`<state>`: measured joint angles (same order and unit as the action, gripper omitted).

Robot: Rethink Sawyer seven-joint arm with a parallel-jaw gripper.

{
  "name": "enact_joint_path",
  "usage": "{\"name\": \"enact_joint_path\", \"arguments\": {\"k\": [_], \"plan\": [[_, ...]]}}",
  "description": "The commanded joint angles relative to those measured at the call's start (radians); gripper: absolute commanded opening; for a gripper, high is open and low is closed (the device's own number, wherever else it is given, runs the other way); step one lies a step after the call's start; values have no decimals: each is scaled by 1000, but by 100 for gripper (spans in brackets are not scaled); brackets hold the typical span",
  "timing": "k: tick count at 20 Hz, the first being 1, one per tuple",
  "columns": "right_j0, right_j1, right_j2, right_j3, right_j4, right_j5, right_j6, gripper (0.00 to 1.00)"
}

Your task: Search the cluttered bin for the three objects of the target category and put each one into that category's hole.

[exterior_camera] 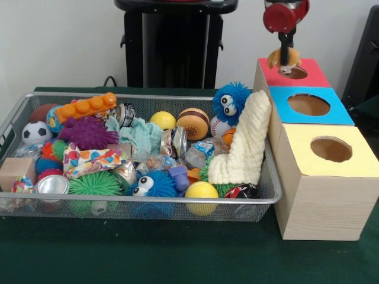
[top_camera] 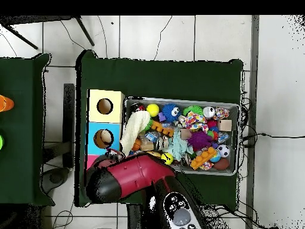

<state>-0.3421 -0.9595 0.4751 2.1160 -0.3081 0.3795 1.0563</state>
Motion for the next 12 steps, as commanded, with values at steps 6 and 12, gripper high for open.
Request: {"name": "enact_joint_path", "arguments": {"k": [6,12], "plan": [[91,111,-106,65,24,-203,290,0],[136,163,-160,55,29,-270,284,0]]}}
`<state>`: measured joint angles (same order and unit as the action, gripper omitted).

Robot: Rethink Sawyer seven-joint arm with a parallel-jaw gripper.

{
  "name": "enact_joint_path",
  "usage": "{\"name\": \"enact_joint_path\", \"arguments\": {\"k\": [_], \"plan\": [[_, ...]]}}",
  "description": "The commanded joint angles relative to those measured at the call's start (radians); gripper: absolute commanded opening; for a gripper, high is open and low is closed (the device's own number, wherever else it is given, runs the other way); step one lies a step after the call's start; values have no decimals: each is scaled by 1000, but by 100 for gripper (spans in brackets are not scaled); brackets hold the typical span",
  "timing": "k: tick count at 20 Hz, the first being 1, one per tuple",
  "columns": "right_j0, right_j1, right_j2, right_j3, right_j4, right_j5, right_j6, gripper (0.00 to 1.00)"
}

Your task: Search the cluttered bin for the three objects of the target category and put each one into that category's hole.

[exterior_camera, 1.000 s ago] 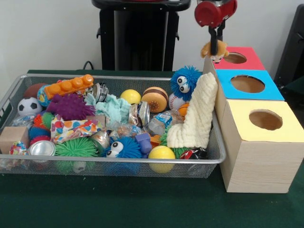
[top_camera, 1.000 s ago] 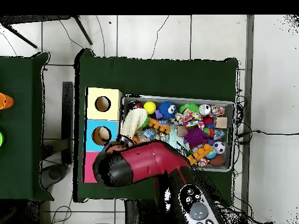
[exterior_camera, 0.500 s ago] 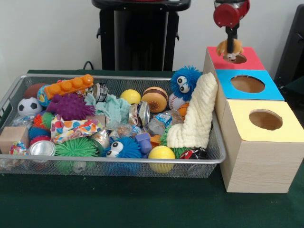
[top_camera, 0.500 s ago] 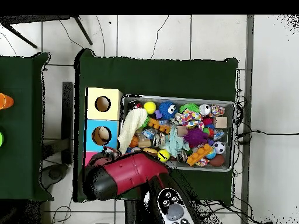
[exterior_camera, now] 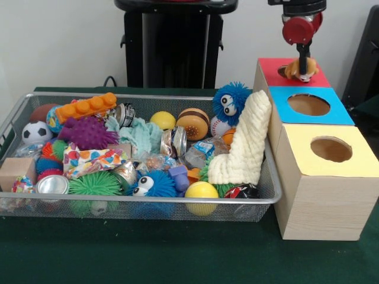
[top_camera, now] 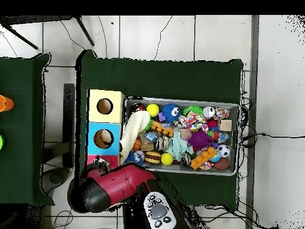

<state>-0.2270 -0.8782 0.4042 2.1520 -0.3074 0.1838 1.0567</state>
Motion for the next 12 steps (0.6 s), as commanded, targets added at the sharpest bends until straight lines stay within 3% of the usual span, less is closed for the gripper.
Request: {"name": "enact_joint_path", "arguments": {"k": [1,12], "plan": [[22,84,-92,22,31,-80,282,0],[3,153,-141,41,2,-150,251,0]]}}
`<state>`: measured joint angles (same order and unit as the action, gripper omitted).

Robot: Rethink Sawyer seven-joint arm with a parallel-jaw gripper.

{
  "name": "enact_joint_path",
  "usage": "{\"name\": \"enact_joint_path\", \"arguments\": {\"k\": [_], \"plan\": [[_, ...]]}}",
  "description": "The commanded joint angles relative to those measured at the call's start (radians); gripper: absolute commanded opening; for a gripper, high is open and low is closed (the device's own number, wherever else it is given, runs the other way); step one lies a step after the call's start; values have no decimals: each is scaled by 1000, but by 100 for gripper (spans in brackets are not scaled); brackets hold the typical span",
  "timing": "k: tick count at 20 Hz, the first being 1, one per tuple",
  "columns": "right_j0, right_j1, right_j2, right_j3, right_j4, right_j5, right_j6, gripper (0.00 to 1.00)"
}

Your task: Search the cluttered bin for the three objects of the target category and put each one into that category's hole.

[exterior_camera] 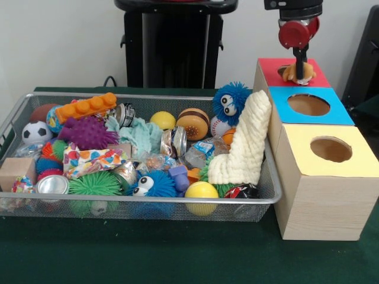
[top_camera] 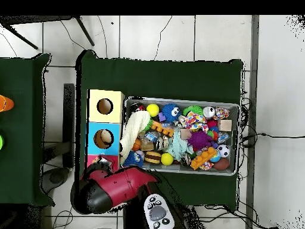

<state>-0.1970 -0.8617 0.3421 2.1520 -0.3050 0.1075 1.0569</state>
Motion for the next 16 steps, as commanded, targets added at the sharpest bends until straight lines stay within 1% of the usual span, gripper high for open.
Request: {"name": "enact_joint_path", "arguments": {"k": [1,4,7,10,12,16], "plan": [[-30,144,-82,45,-4,-87,252,0],[-29,178,-96,52,-26,-122,241,0],[-15,225,-117,47,-15,-125,246,0],[19,273,-160,33,35,-110,276,0],[40,287,-183,27,62,-96,284,0],[55,288,-202,25,88,-50,254,0]]}}
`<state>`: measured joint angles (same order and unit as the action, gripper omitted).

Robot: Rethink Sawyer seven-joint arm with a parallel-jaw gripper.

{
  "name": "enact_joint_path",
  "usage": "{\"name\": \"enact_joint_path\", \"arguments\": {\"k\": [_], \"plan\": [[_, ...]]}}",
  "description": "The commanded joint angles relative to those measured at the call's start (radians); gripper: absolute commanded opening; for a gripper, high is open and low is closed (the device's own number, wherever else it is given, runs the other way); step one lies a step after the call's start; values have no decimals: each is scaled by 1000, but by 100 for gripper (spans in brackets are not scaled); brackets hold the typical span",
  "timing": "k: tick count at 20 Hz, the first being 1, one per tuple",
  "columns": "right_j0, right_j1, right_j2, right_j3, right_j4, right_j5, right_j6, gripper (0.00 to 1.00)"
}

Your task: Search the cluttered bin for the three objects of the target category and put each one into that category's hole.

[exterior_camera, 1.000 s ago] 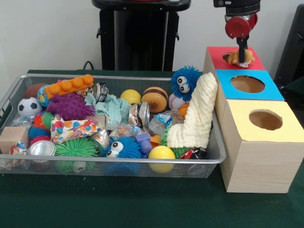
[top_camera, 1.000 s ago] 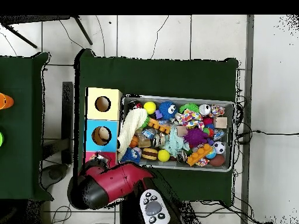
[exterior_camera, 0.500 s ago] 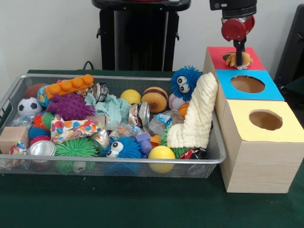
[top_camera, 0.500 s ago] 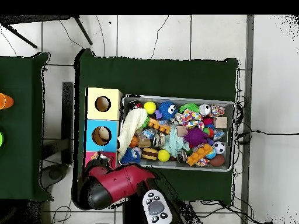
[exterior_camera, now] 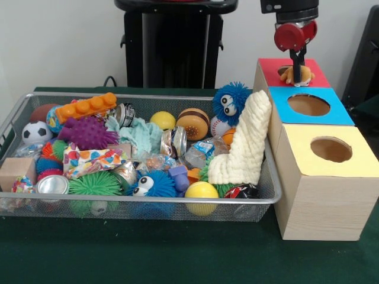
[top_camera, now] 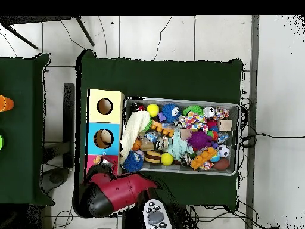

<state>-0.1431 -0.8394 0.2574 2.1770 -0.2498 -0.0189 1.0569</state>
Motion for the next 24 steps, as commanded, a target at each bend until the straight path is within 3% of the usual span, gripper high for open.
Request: {"name": "enact_joint_path", "arguments": {"k": [1,14,24], "plan": [[6,265,-123,-1,39,91,247,0],[97,311,-224,-45,155,269,204,0],[139,326,-257,-73,145,371,154,0]]}}
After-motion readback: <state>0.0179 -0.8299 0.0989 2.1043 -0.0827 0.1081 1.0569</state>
